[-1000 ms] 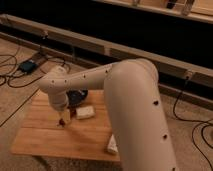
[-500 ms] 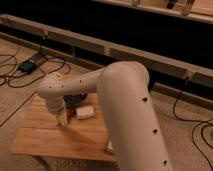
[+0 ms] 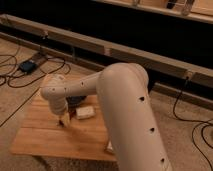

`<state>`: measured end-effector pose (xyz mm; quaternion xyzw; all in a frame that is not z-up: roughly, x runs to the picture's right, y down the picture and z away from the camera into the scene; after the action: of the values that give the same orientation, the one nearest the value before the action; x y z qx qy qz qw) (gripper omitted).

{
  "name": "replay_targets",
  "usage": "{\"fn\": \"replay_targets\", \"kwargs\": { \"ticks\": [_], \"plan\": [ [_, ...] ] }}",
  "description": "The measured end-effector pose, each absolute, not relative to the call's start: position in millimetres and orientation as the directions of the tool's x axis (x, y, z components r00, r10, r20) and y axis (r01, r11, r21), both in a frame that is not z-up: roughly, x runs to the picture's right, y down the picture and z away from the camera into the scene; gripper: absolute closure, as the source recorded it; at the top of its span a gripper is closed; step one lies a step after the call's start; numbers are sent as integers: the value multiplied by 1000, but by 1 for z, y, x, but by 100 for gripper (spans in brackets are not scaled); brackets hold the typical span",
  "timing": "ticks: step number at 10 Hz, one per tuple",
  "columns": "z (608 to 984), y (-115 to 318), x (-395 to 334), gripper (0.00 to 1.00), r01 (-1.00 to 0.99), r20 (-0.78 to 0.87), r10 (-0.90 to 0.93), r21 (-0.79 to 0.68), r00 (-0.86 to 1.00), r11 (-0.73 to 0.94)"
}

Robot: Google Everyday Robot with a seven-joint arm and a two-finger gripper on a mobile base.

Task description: Drag the pepper across the table

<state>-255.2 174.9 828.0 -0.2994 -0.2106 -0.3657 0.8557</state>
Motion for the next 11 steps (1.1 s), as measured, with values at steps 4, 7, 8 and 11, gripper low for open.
{"fn": "replay_targets", "kwargs": {
  "ticks": [4, 7, 8, 11],
  "plan": [
    [836, 182, -256, 34, 758, 583, -505, -352, 637, 550],
    [839, 189, -256, 64, 764, 584, -511, -350, 630, 542],
    [840, 190, -256, 72, 766, 584, -513, -351, 629, 539],
    [837, 195, -258, 99, 775, 594, -515, -352, 618, 524]
  ]
}}
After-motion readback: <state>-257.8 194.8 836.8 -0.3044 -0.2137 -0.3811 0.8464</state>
